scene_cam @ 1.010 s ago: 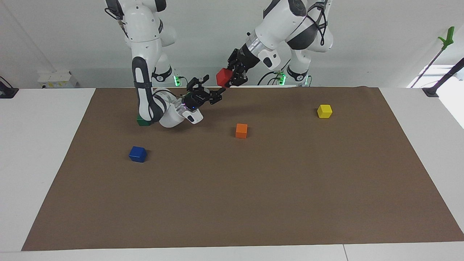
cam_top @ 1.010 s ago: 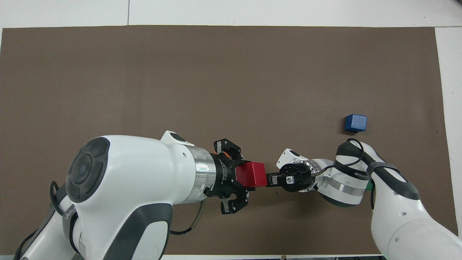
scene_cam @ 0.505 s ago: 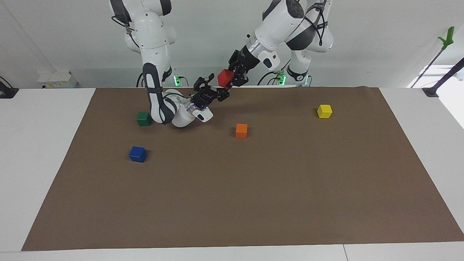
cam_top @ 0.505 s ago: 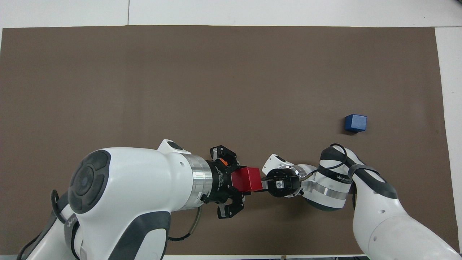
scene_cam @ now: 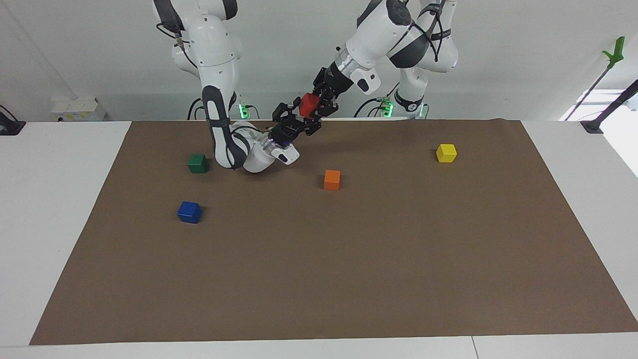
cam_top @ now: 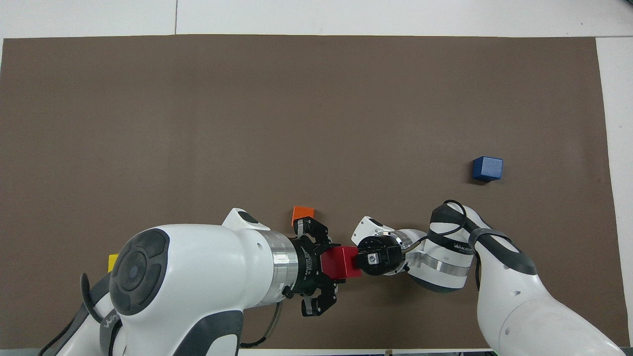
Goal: Transfer red block to right arm and stack on blue block
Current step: 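Close the right gripper on the red cube held by the left gripper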
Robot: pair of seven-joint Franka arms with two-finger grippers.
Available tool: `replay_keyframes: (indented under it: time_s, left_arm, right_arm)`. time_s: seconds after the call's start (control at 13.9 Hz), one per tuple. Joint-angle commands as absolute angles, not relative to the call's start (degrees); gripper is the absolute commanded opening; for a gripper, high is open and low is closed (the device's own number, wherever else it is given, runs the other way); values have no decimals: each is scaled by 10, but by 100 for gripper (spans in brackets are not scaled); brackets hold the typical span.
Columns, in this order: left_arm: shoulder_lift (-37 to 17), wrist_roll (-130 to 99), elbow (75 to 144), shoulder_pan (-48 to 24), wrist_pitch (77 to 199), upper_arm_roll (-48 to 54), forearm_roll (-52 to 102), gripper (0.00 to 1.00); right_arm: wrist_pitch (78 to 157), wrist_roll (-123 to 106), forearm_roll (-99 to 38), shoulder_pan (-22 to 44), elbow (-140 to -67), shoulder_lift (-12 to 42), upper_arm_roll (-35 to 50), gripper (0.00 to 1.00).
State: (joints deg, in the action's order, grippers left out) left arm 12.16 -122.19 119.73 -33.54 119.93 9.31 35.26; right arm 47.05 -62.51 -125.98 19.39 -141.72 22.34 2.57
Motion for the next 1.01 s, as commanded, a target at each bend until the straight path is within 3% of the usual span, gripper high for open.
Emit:
replay_keyframes:
  time_s: [0.0, 0.07, 0.14, 0.22, 0.29, 0.65, 0.72, 0.79, 0.87, 0.94]
  left_arm:
    - [150, -1217, 1232, -347, 1206, 87, 363, 0]
    - [152, -1217, 1233, -351, 1205, 87, 362, 0]
    - [152, -1216, 1233, -355, 1205, 86, 362, 0]
    - [153, -1216, 1233, -355, 1205, 86, 362, 0]
    - [153, -1216, 1232, -355, 1203, 86, 362, 0]
    - [156, -1216, 1231, -352, 1192, 85, 360, 0]
    - [156, -1216, 1230, -349, 1197, 85, 358, 14]
    - [156, -1218, 1224, -345, 1197, 84, 358, 46]
    - [156, -1221, 1218, -342, 1197, 83, 357, 99]
    - [157, -1220, 1209, -328, 1192, 82, 356, 100]
  right_arm:
    - [477, -601, -1273, 192, -1422, 221, 25, 86]
    - [480, -604, -1273, 192, -1423, 221, 25, 83]
    - [481, -605, -1273, 192, -1424, 221, 25, 74]
    - [483, -606, -1273, 192, -1424, 221, 25, 40]
    - [485, -609, -1274, 194, -1425, 221, 25, 0]
    - [526, -604, -1269, 189, -1425, 207, 24, 0]
    - [527, -604, -1269, 189, -1424, 206, 24, 0]
    - [527, -604, -1269, 189, -1423, 206, 24, 0]
    - [528, -604, -1269, 189, -1423, 206, 24, 0]
    - [528, -604, -1268, 189, -1423, 206, 23, 0]
